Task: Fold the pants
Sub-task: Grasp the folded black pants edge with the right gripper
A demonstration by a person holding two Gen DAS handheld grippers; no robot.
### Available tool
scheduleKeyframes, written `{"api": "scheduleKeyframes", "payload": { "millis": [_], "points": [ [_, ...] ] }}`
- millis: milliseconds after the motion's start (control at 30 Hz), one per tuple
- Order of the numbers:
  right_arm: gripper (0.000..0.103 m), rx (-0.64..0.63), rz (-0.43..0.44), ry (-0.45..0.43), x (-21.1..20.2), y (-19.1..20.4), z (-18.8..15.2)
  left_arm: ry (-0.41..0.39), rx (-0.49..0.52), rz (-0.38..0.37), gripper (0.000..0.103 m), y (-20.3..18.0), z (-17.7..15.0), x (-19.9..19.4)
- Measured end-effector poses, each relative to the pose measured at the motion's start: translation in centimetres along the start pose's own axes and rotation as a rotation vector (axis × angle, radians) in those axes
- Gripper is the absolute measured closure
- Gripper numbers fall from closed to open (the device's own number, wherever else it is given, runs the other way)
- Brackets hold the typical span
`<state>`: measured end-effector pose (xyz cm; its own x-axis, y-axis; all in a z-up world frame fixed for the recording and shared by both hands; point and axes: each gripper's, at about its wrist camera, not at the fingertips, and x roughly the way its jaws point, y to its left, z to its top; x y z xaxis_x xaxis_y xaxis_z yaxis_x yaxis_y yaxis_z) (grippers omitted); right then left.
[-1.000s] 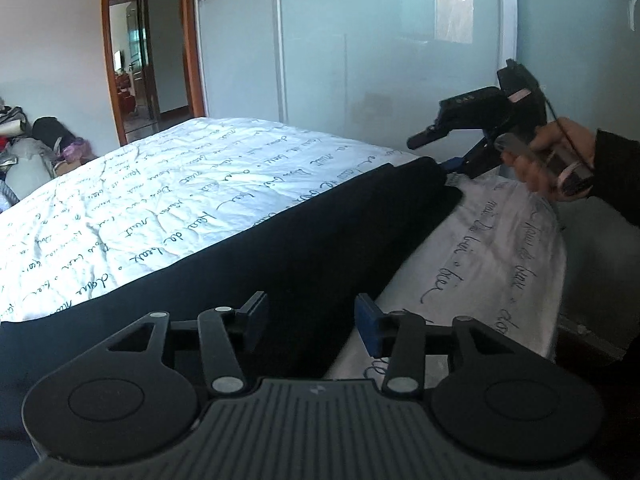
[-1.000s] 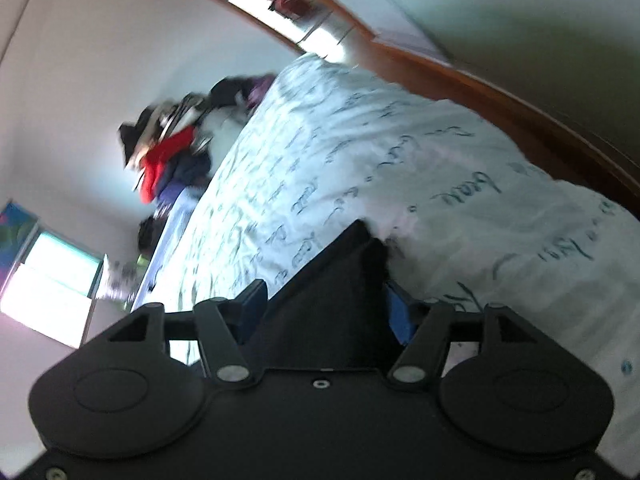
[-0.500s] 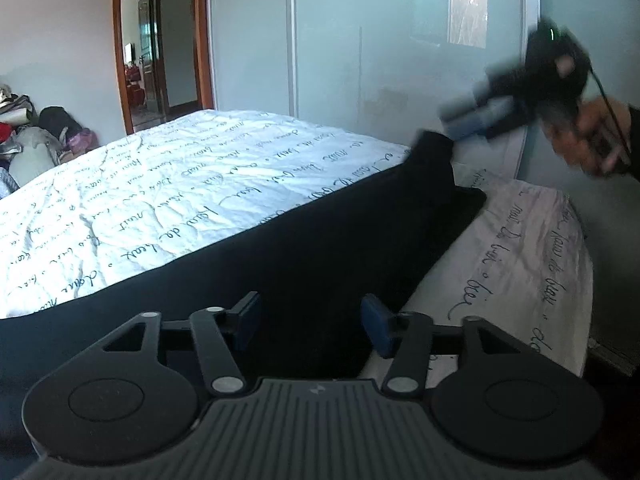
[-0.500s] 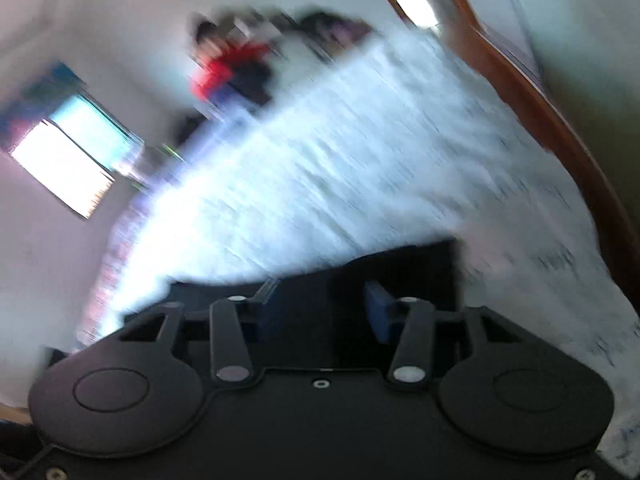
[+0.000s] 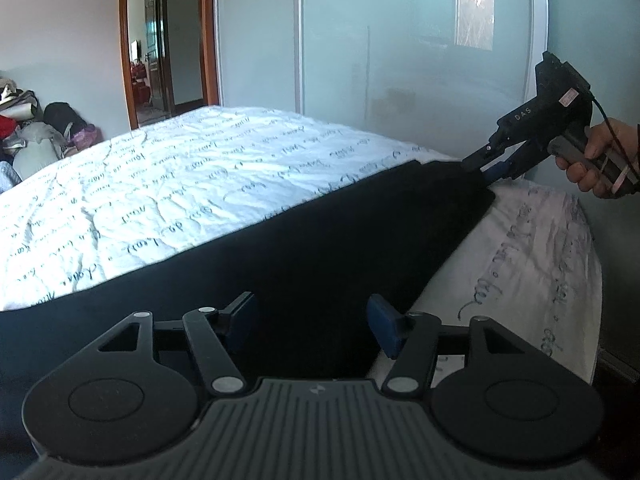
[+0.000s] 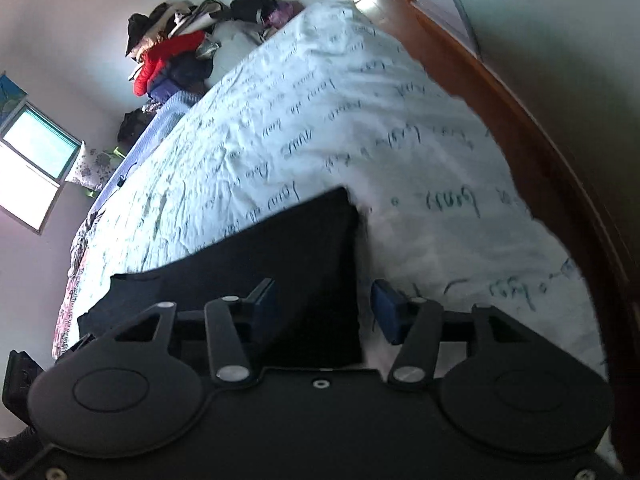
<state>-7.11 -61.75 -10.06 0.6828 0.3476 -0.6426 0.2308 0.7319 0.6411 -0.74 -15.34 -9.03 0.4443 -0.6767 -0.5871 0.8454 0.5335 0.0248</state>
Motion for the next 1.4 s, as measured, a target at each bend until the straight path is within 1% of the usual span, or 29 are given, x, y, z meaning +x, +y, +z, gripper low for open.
{"api": "scheduleKeyframes", "payload": {
  "millis": [33,67,133,167,300,333,400,433,467,567,667,700,833,867,900,933,967,1000,1100,1167,1233,1267,1300,1400],
  "points": [
    [0.050,-0.006,0.006,0.009,0.3,0.3,-0.2,0.007,0.005,0.003,0.038,-0.1,-0.1,0.2],
    [0.051,-0.031,-0.007,0.001,0.5,0.7,-0.6,0.007,0.010,0.005,0.038,-0.1,-0.1,0.2],
    [0.068,-0.070,0.004,-0.011,0.4,1.1,-0.6,0.002,0.009,0.008,0.037,0.1,0.0,0.2],
    [0.074,-0.068,0.011,-0.014,0.3,1.2,-0.4,0.000,0.005,0.013,0.037,0.2,0.1,0.2],
    [0.075,-0.113,0.032,-0.075,-1.2,2.7,0.7,-0.013,-0.015,0.022,0.037,0.5,0.4,0.1],
    [0.075,-0.122,0.030,-0.077,-1.3,2.8,0.8,-0.013,-0.016,0.022,0.037,0.5,0.4,0.1],
    [0.074,-0.138,0.004,-0.036,-0.6,2.6,0.9,-0.010,-0.005,0.020,0.037,0.3,0.3,0.1],
    [0.073,-0.137,-0.020,-0.023,-0.4,2.4,0.8,-0.008,0.002,0.018,0.037,0.2,0.3,0.2],
    [0.073,-0.121,-0.021,-0.020,-0.2,1.9,0.8,-0.007,0.009,0.017,0.037,0.1,0.2,0.2],
    [0.073,-0.086,0.029,-0.046,-0.2,1.3,0.8,-0.004,0.013,0.018,0.037,0.1,0.1,0.1],
    [0.073,-0.078,0.114,-0.063,-0.1,1.8,1.0,0.000,0.006,0.026,0.037,0.3,0.1,0.2],
    [0.073,-0.088,0.122,-0.064,-0.1,2.1,1.1,0.000,0.004,0.027,0.037,0.4,0.2,0.2],
    [0.073,-0.115,0.111,-0.092,-0.9,2.6,1.8,-0.002,0.004,0.029,0.037,0.5,0.2,0.2],
    [0.070,-0.116,0.110,-0.094,-1.0,2.7,2.0,-0.001,0.007,0.029,0.037,0.5,0.2,0.2],
    [0.063,-0.124,0.096,-0.088,-1.0,2.8,2.1,0.002,0.010,0.030,0.037,0.5,0.1,0.3],
    [0.061,-0.141,0.068,-0.094,-1.3,3.0,2.2,0.006,0.011,0.031,0.037,0.5,0.1,0.3],
    [0.060,-0.152,0.064,-0.102,-1.5,3.0,2.3,0.009,0.011,0.029,0.037,0.5,0.0,0.3],
    [0.059,-0.147,0.079,-0.095,-1.5,2.9,2.3,0.010,0.011,0.028,0.037,0.5,0.0,0.4],
    [0.058,-0.148,0.064,-0.066,-1.0,2.8,2.1,0.011,0.010,0.029,0.036,0.4,0.0,0.5],
    [0.056,-0.141,0.073,-0.046,-0.3,2.4,1.8,0.010,0.011,0.029,0.036,0.4,0.0,0.5],
    [0.052,-0.124,0.086,-0.029,0.3,2.0,1.6,0.013,0.016,0.033,0.036,0.4,-0.1,0.5],
    [0.044,-0.124,0.094,-0.008,0.7,2.0,1.4,0.014,0.018,0.035,0.036,0.4,-0.1,0.5],
    [0.041,-0.139,0.089,0.010,1.0,2.1,1.2,0.015,0.019,0.036,0.036,0.4,-0.1,0.5],
    [0.041,-0.176,0.044,0.046,1.7,2.0,0.7,0.019,0.015,0.042,0.035,0.7,-0.2,0.5]
  ]
}}
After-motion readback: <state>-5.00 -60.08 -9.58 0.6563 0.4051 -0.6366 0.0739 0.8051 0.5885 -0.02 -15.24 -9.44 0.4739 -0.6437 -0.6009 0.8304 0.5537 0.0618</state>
